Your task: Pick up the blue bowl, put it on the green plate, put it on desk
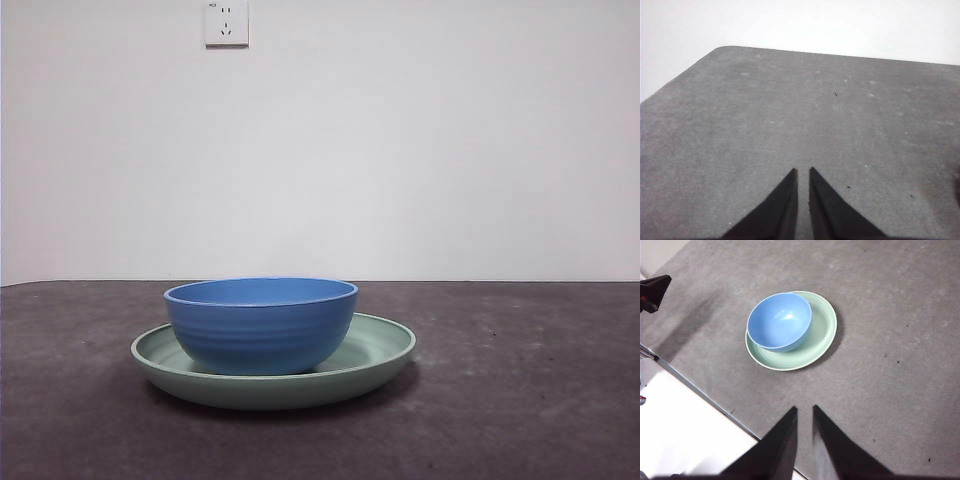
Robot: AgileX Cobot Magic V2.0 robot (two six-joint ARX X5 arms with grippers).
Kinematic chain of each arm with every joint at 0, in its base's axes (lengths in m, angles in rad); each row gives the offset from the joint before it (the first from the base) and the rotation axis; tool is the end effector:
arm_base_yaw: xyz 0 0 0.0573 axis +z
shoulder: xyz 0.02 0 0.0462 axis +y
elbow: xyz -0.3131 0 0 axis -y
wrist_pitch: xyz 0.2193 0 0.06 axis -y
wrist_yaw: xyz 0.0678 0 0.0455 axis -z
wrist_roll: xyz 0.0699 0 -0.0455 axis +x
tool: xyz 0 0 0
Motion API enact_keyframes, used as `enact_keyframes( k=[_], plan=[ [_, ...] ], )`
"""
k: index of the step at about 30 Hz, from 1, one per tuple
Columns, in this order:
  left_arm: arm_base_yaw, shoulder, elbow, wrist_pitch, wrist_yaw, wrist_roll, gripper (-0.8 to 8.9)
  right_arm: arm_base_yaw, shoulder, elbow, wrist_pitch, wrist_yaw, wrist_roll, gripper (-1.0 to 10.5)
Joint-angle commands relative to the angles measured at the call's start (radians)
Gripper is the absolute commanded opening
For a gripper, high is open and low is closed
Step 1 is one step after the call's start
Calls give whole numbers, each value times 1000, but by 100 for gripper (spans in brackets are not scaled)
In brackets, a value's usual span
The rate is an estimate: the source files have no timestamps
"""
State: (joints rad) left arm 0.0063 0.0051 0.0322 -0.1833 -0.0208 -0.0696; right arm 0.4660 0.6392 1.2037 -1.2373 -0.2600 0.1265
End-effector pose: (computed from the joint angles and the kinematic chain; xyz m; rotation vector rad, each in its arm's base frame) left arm 0.0605 0.0018 0.1496 -0.0683 0.1552 0.0325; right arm 0.0167 0.0285 0.3739 0.0456 0.7263 0.6532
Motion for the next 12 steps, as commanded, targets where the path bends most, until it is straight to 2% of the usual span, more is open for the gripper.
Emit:
enact_keyframes(
  k=[1,4,7,12],
  plan=[
    [0,-2,-21,-6,6,-6,35,5,3,13,18,0,-11,45],
    [0,-2,-21,-6,6,-6,35,-59,-16,5,42,3,-24,44],
    [0,-2,-21,-6,6,-6,35,-178,-56,-57,136,-1,-62,44],
    [0,-2,-21,-6,6,-6,35,-383,-196,-348,489,0,-81,44]
  ],
)
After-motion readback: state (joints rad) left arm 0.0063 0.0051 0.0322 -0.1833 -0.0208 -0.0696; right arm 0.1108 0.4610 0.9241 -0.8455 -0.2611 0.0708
